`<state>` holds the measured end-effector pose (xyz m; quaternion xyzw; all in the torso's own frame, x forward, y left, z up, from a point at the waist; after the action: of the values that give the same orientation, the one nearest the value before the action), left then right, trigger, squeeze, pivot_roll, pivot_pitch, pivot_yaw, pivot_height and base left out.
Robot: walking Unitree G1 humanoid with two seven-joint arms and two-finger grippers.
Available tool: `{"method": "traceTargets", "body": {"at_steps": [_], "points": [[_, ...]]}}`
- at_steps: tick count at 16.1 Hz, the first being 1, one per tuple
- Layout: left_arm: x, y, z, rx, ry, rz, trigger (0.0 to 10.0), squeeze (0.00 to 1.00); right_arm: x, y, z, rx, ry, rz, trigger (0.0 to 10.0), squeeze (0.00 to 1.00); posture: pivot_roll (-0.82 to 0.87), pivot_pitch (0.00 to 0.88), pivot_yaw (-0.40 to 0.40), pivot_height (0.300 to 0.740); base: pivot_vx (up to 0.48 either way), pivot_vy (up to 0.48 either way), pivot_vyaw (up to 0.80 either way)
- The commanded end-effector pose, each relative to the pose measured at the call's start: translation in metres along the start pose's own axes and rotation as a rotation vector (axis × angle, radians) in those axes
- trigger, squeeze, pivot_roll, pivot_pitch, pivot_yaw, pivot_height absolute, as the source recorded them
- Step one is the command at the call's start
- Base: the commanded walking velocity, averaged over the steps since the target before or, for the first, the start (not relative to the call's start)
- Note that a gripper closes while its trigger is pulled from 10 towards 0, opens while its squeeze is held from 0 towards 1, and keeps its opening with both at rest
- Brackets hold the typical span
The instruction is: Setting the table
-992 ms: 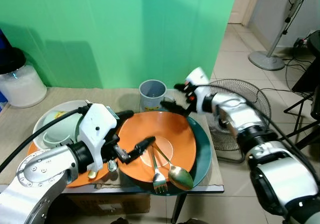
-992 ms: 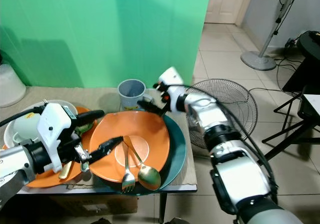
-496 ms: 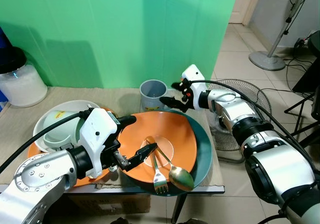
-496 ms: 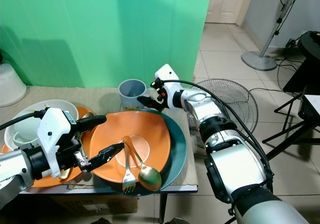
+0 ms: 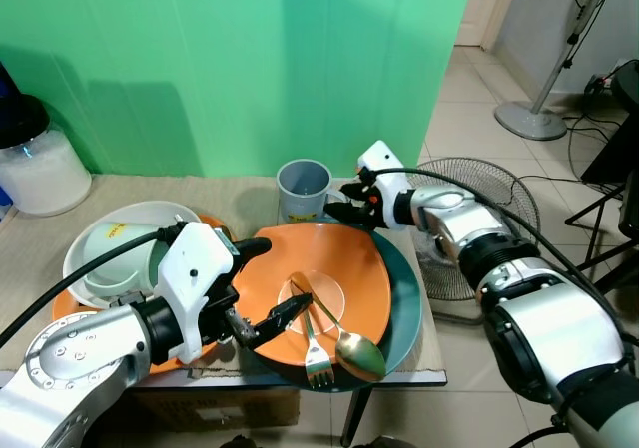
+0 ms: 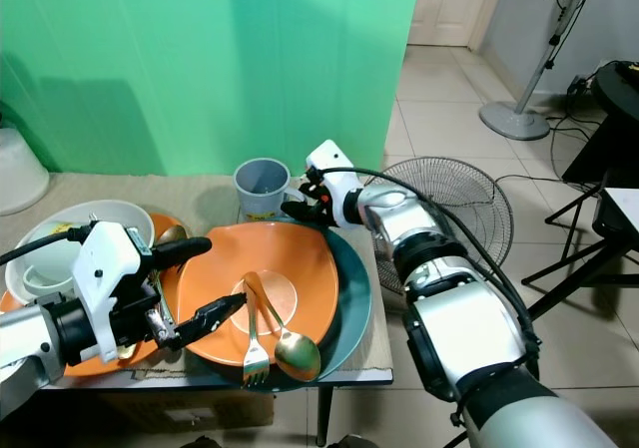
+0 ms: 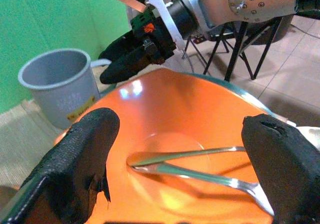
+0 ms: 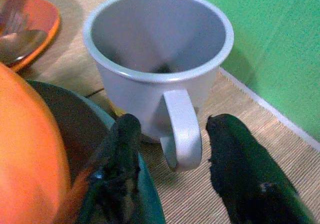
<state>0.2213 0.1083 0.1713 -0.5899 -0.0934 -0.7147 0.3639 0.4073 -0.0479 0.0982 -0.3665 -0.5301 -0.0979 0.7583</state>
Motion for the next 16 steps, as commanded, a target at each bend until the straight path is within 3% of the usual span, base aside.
{"method": "traceTargets", "body": {"at_steps": [1, 5, 6, 11, 16], "points": [[0.002, -0.001, -0.001, -0.001, 0.017, -0.001, 10.0, 0.00, 0.009, -0.001, -0.003, -0.018, 0.004, -0.009, 2.2, 0.00, 0.05, 0.000, -0.033, 0.740, 0.000, 0.000, 0.00], [0.001, -0.002, -0.003, -0.010, 0.013, 0.004, 10.0, 0.00, 0.006, 0.001, -0.001, -0.018, 0.010, 0.006, 1.8, 0.00, 0.05, 0.000, -0.036, 0.740, 0.000, 0.000, 0.00], [0.001, -0.002, -0.003, -0.011, 0.014, 0.004, 10.0, 0.00, 0.008, 0.001, -0.002, -0.024, 0.020, 0.000, 0.0, 0.00, 0.05, 0.000, -0.036, 0.740, 0.000, 0.000, 0.00], [0.001, -0.001, -0.001, -0.009, 0.016, 0.006, 10.0, 0.00, 0.012, 0.002, -0.002, -0.029, 0.031, -0.016, 0.0, 0.00, 0.05, 0.000, -0.032, 0.740, 0.000, 0.000, 0.00], [0.002, -0.001, 0.003, -0.001, 0.027, 0.005, 10.0, 0.00, 0.030, -0.001, 0.000, -0.001, 0.044, -0.101, 0.0, 0.00, 0.05, 0.000, -0.024, 0.740, 0.000, 0.000, 0.00]]}}
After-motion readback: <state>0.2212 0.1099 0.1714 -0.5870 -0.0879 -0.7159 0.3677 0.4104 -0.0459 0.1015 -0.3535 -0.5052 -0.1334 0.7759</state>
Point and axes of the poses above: a point about 5 cm out from each wrist's last joint towards the gripper, its own y axis pointing out of the wrist towards the gripper, its own x axis along the axis of the wrist's last joint, z = x × y, the point moved 6 cm from there along y, pointing out of the wrist towards the gripper, and after that the axes turned 13 degrees about y, right-handed, at the moved point
